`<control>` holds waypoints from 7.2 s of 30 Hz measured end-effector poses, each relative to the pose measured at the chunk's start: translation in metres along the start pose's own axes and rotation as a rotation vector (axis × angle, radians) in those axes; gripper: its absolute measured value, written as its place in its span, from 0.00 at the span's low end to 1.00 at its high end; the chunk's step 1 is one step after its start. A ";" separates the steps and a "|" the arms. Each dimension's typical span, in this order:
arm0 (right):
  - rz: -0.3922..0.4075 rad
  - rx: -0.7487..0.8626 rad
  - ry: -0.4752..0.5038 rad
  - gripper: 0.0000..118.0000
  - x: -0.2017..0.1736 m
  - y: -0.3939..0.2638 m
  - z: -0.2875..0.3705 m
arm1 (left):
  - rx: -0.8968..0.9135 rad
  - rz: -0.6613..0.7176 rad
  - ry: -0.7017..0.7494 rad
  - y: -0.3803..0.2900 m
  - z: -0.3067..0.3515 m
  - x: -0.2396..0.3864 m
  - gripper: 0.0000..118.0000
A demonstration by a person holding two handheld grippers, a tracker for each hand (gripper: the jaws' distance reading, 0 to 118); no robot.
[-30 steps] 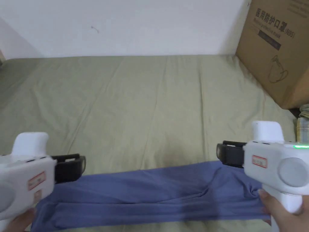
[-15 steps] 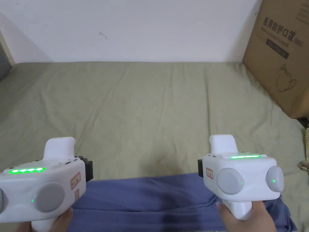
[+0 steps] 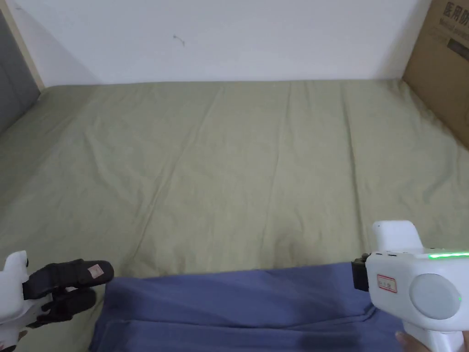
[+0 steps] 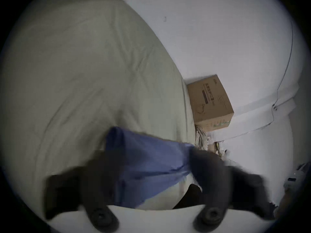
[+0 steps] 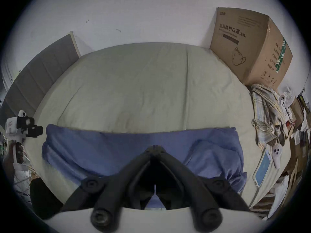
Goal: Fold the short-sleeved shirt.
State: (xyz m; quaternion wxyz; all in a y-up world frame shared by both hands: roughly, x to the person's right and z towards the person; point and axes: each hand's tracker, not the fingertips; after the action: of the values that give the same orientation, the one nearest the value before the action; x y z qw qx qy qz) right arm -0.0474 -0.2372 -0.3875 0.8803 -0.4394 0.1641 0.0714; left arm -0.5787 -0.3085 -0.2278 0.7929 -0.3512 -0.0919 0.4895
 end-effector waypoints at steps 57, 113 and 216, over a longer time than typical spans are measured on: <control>-0.010 -0.057 0.099 0.00 0.027 -0.022 0.015 | -0.190 -0.208 0.060 -0.085 -0.157 0.157 0.98; -0.014 -0.089 0.137 0.00 0.027 -0.022 0.005 | -0.354 0.089 -0.324 -0.069 -0.148 0.020 0.99; -0.523 -0.397 0.784 0.00 0.020 -0.053 -0.126 | -0.221 -0.006 -0.090 -0.054 -0.099 0.026 1.00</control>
State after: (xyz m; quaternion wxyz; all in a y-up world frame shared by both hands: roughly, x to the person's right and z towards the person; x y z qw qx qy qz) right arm -0.0426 -0.3698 -0.4257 0.6405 -0.6185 0.3497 -0.2915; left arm -0.4787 -0.3477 -0.2704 0.7460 -0.4137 -0.1818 0.4891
